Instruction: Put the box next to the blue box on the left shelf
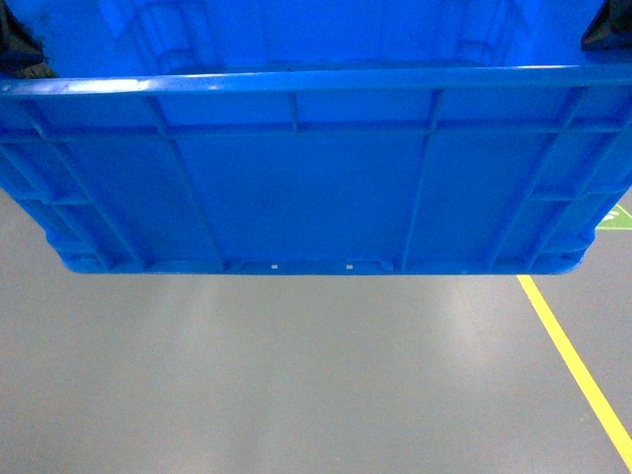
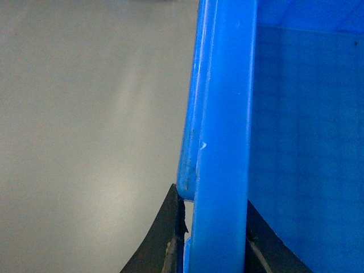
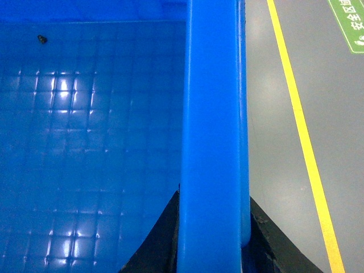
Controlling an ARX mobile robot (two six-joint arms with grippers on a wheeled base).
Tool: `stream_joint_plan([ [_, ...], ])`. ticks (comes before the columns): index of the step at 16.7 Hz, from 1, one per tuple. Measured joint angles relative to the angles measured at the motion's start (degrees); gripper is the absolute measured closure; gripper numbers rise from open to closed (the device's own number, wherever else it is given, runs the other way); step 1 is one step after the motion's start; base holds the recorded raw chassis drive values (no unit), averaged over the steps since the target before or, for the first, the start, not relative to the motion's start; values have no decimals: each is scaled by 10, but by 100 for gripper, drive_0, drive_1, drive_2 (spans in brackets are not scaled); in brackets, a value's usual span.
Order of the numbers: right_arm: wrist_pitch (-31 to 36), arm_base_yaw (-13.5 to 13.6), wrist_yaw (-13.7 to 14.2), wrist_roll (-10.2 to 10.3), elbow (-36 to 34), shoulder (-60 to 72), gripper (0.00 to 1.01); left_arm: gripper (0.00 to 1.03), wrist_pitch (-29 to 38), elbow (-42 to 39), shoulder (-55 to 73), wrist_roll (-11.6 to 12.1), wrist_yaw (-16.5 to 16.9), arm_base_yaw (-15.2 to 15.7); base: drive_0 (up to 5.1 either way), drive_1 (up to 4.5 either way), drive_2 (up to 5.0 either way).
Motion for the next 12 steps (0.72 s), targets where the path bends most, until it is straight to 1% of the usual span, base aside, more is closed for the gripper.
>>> stream_joint_plan([
  [12,-3,0,-1,1,0,0,79,90,0,0,0,0,0,0,2,435,-430],
])
